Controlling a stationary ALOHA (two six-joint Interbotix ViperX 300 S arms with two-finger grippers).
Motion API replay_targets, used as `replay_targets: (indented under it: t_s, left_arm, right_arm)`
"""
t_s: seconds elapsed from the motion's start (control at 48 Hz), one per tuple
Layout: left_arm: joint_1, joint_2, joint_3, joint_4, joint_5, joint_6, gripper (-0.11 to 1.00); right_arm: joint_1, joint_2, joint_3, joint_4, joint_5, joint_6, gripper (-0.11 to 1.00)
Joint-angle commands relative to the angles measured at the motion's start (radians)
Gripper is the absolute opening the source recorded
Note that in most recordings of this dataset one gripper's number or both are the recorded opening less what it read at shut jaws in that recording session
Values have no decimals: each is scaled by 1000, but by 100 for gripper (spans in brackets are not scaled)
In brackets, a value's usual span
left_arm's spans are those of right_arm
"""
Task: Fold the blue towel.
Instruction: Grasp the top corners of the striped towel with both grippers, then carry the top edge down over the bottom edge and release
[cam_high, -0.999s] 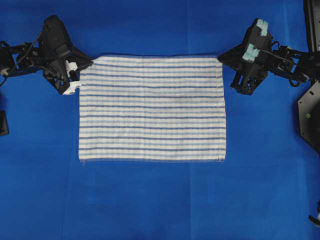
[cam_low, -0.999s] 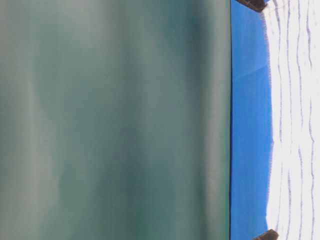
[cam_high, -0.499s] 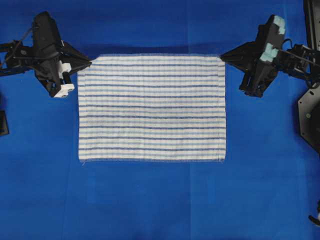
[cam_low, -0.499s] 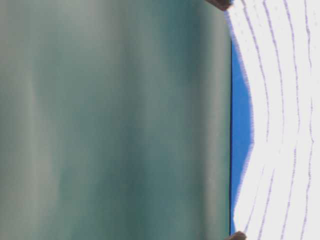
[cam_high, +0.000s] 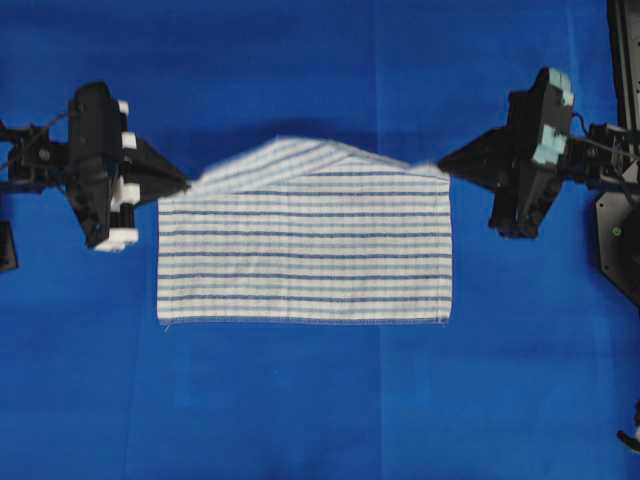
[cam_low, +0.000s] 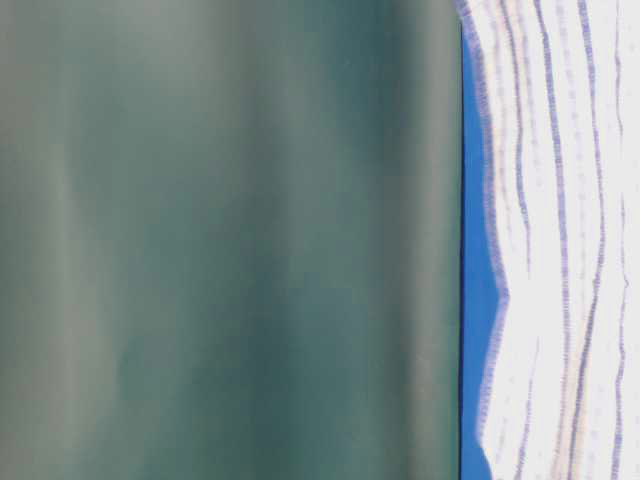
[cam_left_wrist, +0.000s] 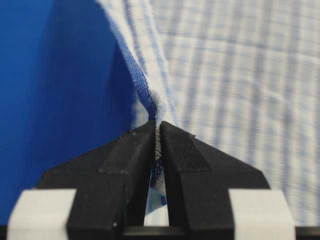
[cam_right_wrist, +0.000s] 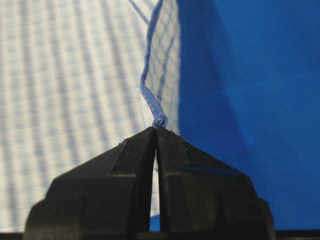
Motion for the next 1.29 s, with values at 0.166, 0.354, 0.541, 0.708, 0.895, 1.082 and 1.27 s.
replay_targets:
  t_s: [0.166, 0.354, 0.541, 0.708, 0.895, 1.082, 1.27]
  left_arm:
    - [-121, -11, -3, -2, -5, -55, 5]
    - [-215, -5, -3, -3, -8, -58, 5]
    - [-265, 11, -5, -3, -11, -58, 5]
    - [-291, 41, -3, -3, -11, -58, 5]
    - [-308, 89, -15, -3, -23, -58, 5]
    - [-311, 124, -28, -3, -29, -58, 7]
    - [-311, 146, -29, -3, -28, -58, 33]
  right_arm:
    - [144, -25, 3, 3, -3, 72, -4]
    - [256, -25, 11, 8, -3, 109, -4]
    - [336, 5, 26, 55, -8, 124, -4]
    - [407, 64, 25, 95, -26, 124, -4]
    - [462, 161, 8, 107, -81, 124, -4]
    - [489, 225, -5, 143, -91, 124, -4]
    - [506, 259, -28, 153, -87, 124, -1]
